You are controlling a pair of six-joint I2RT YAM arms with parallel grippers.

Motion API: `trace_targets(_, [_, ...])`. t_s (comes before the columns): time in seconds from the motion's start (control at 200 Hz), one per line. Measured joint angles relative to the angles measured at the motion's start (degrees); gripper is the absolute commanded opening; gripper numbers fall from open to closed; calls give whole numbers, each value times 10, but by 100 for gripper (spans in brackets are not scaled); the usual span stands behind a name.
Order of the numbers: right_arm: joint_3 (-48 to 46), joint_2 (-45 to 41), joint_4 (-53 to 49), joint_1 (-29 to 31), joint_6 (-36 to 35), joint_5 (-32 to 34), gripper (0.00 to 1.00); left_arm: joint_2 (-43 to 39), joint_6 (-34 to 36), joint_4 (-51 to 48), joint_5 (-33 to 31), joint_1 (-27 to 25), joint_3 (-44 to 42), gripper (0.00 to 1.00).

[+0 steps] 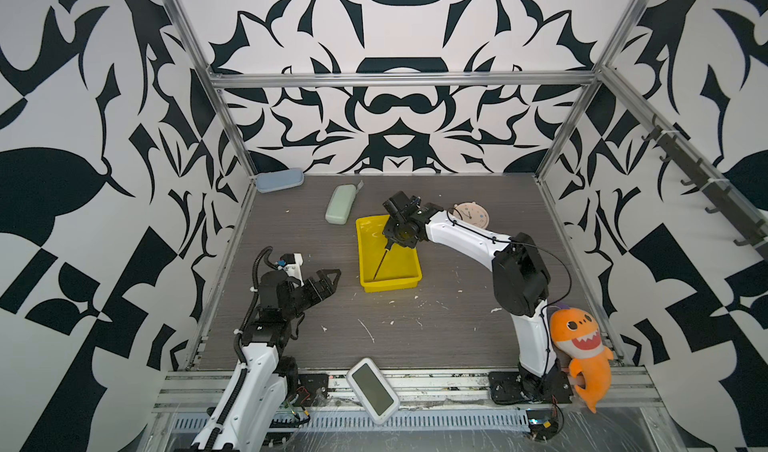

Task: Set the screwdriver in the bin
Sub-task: 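Lift the screwdriver and carry it with the right gripper over the yellow bin, then open the right gripper to drop the screwdriver into the bin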

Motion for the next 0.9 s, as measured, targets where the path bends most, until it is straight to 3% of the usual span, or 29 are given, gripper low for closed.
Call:
trace_targets(0.44, [37, 28, -23, -1, 7, -12, 11, 3, -1, -3, -10, 0, 0, 99])
trace_targets(0.665, [45, 26, -44, -2, 1, -7, 34, 2, -2, -4, -12, 0, 0, 99])
trace_targets(0.81, [50, 4, -70, -3, -28, 18, 63, 4, -2, -4, -11, 0, 0, 99])
trace_targets(0.9, [53, -28, -90, -5, -60, 37, 70, 6, -3, -4, -11, 0, 0, 99])
